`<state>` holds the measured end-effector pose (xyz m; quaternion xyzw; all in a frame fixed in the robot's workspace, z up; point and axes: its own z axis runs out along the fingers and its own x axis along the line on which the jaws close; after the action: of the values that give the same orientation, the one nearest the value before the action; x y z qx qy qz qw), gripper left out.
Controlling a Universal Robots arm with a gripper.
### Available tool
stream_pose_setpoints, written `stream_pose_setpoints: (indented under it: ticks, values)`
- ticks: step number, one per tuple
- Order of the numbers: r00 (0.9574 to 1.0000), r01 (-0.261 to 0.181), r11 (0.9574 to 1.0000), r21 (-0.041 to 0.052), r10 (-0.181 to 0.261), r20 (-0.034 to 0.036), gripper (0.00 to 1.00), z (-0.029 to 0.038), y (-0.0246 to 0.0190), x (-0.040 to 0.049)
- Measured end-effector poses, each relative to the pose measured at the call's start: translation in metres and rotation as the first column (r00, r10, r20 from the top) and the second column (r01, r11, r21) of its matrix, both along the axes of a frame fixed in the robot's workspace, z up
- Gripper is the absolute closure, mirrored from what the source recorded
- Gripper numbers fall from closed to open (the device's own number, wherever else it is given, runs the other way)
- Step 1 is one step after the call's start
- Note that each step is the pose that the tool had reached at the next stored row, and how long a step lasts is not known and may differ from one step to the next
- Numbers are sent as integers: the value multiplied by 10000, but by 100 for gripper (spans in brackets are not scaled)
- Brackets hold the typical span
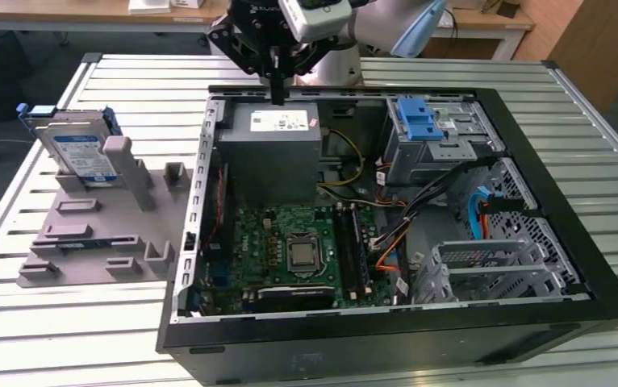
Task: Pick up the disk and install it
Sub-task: 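Reach for the disk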
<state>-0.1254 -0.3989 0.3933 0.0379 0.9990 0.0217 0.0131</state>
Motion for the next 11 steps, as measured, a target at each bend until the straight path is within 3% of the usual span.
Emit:
stream_pose_setpoints:
  ticks: [11]
  values:
    - [10000,0,10000,-1,0,0,89,0,5,-62]
